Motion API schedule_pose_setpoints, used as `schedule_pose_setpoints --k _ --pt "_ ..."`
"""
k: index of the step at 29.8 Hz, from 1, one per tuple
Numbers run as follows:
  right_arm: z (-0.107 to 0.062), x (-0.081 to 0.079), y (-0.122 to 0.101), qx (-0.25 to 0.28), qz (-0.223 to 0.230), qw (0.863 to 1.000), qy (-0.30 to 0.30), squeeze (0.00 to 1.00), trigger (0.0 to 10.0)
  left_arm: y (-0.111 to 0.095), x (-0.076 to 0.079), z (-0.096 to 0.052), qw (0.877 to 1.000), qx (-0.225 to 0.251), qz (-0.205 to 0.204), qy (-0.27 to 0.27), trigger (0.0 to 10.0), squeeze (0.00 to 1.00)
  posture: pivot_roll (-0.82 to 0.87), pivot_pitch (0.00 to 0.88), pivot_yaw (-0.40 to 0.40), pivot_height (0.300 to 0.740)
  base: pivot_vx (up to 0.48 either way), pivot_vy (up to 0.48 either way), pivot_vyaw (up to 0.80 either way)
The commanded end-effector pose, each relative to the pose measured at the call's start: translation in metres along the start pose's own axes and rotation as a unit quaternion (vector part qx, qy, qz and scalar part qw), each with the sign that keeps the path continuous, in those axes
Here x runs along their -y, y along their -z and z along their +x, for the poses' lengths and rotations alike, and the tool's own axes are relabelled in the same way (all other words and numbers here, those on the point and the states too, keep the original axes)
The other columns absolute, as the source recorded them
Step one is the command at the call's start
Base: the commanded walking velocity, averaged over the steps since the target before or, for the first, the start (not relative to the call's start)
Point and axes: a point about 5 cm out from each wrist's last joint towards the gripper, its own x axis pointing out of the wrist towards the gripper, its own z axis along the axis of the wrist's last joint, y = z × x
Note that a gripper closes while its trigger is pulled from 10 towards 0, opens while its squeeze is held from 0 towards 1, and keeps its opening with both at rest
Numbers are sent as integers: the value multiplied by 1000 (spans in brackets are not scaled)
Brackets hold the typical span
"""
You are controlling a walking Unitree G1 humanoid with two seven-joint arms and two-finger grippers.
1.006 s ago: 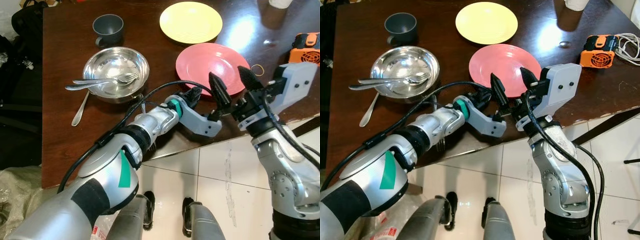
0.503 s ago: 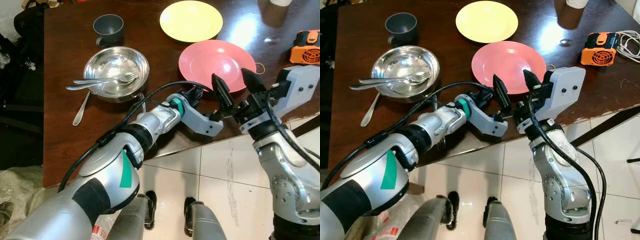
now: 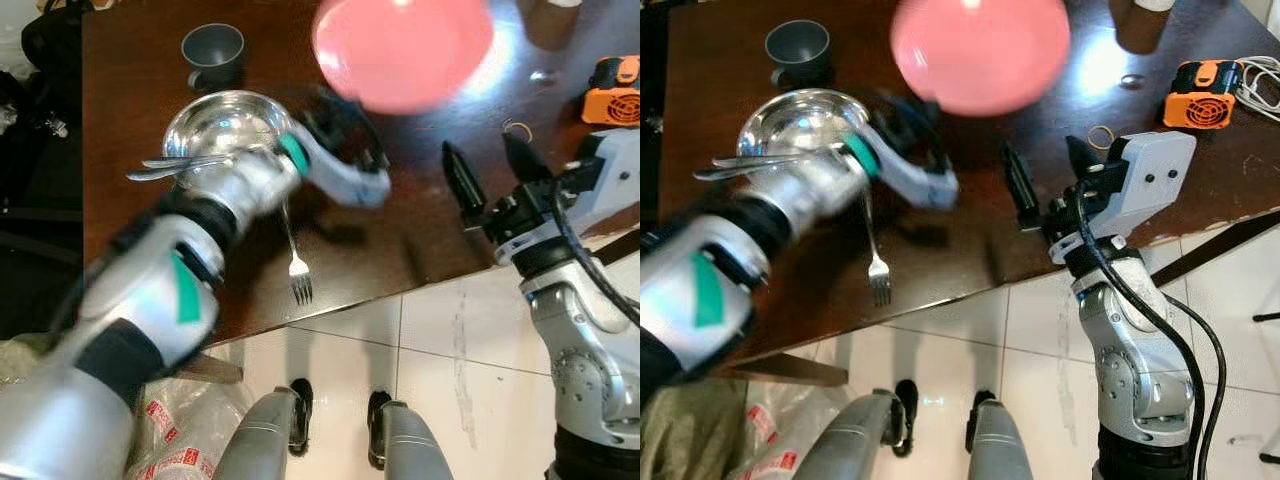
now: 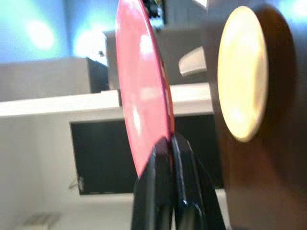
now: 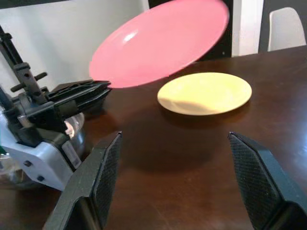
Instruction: Setting the table
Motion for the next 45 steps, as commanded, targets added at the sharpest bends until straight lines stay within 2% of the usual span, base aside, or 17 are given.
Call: schedule_pose_setpoints --k 1,2,3,5,6,7,11,16,20,22,26,27,29,30,32,39,45 --pt "-2 2 0 -1 -2 1000 2 0 10000 12 3 -9 1000 -10 -1 11 10000 0 40 187 135 740 0 0 0" --pt "-2 2 0 -1 -2 1000 2 0 10000 12 3 -9 1000 -10 -1 11 10000 0 40 187 135 740 0 0 0" --pt "-3 2 -1 0 -3 1000 2 0 10000 21 1 -14 1000 -16 4 13 10000 0 43 187 135 740 0 0 0" --pt "-3 2 -1 0 -3 1000 2 0 10000 21 1 -14 1000 -16 4 13 10000 0 43 187 135 740 0 0 0" --pt "-4 3 -2 0 -4 1000 2 0 10000 34 0 -22 1000 -20 10 20 10000 0 47 189 133 740 0 0 0" --pt "-4 3 -2 0 -4 1000 2 0 10000 34 0 -22 1000 -20 10 20 10000 0 47 189 133 740 0 0 0" --pt "-5 6 -1 -2 -5 1000 3 0 10000 60 -7 -44 999 -13 9 34 10000 0 60 191 128 740 0 0 0" --pt "-5 6 0 -4 -5 1000 2 0 10000 72 -15 -51 999 -10 11 41 10000 0 66 190 129 740 0 0 0" --pt "-5 7 3 -9 -4 1000 1 0 10000 94 -28 -76 998 1 18 66 10000 0 79 194 134 740 0 0 0" --pt "-5 7 3 -10 -4 1000 1 0 10000 96 -28 -80 997 0 16 69 10000 0 79 194 134 740 0 0 0" --pt "-5 8 9 -18 1 1000 2 0 10000 103 -16 -108 997 -7 7 79 10000 0 86 197 125 740 0 0 0" --pt "-5 8 9 -18 1 1000 2 0 10000 103 -16 -108 997 -7 7 79 10000 0 86 197 125 740 0 0 0" --pt "-5 10 13 -25 3 1000 1 0 10000 102 -3 -126 996 -16 -1 87 10000 0 84 198 116 740 0 0 0" --pt "-5 10 13 -25 3 1000 1 0 10000 102 -3 -126 996 -16 -1 87 10000 0 84 198 116 740 0 0 0" --pt "-5 11 15 -30 3 1000 -1 0 10000 99 6 -137 996 -17 -10 87 10000 0 80 199 108 740 0 0 0" --pt "-5 14 18 -37 3 999 -2 0 10000 95 4 -148 998 -13 -20 65 10000 0 81 197 103 740 0 0 0" --pt "-4 13 19 -38 4 999 -4 0 10000 95 -5 -143 999 -18 -20 36 10000 0 84 195 98 740 0 0 0"
